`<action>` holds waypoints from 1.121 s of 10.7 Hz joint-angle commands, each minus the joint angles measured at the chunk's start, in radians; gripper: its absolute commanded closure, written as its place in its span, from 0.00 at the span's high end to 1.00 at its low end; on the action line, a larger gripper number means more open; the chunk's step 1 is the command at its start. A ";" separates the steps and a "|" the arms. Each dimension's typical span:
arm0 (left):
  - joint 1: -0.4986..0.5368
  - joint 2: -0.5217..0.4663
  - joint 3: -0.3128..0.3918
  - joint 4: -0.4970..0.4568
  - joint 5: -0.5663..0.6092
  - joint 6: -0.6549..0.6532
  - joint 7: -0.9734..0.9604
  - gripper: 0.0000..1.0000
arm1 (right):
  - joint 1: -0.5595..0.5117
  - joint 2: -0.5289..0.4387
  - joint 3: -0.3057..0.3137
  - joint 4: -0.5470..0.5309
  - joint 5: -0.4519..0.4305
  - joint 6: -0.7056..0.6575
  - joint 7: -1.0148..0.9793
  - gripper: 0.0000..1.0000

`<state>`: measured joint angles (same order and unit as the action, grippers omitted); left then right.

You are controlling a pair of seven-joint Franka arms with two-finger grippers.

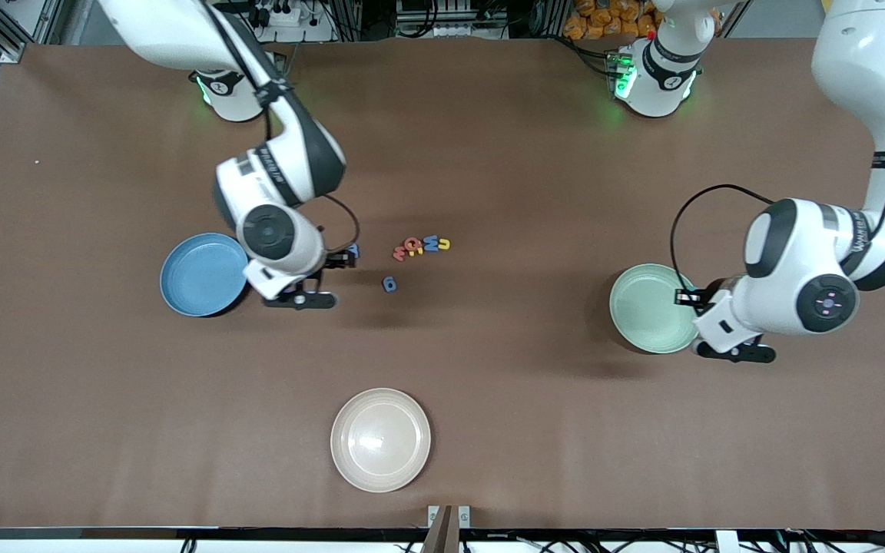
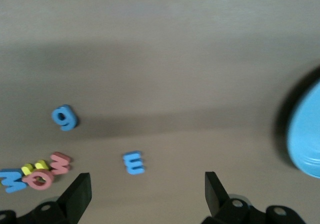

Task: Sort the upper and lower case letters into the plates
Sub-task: 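Carry the teal R to the green plate while the right gripper reaches letters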

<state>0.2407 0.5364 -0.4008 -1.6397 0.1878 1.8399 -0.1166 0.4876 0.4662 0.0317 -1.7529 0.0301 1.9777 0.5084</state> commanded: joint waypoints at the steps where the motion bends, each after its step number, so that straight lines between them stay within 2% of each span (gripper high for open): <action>1: -0.011 0.004 -0.013 -0.075 -0.018 0.100 0.002 0.00 | 0.016 0.049 -0.006 -0.026 0.005 0.077 0.006 1.00; 2: -0.009 0.008 -0.013 -0.083 -0.018 0.113 0.002 0.00 | 0.032 0.049 -0.006 -0.074 -0.013 0.137 0.002 1.00; 4: -0.008 0.008 -0.012 -0.083 -0.018 0.111 -0.006 0.23 | 0.037 0.040 -0.006 -0.170 -0.050 0.258 -0.037 1.00; 6: -0.009 0.008 -0.012 -0.083 -0.018 0.111 -0.017 0.60 | 0.062 -0.003 -0.006 -0.294 -0.052 0.401 -0.041 1.00; 9: -0.011 0.007 -0.010 -0.078 -0.016 0.108 -0.018 0.77 | 0.081 -0.017 -0.006 -0.364 -0.050 0.478 -0.031 1.00; 10: -0.012 0.007 -0.010 -0.077 -0.016 0.107 -0.018 0.92 | 0.080 -0.021 -0.006 -0.378 -0.050 0.493 -0.031 1.00; 11: -0.012 0.004 -0.010 -0.075 -0.014 0.104 -0.017 1.00 | 0.078 -0.032 -0.006 -0.390 -0.050 0.495 -0.031 1.00; 12: -0.014 0.002 -0.010 -0.074 -0.014 0.101 -0.015 1.00 | 0.074 -0.037 -0.006 -0.402 -0.050 0.497 -0.031 1.00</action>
<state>0.2280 0.5581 -0.4111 -1.7074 0.1866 1.9414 -0.1242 0.5620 0.4796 0.0300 -2.0985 -0.0048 2.4592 0.4760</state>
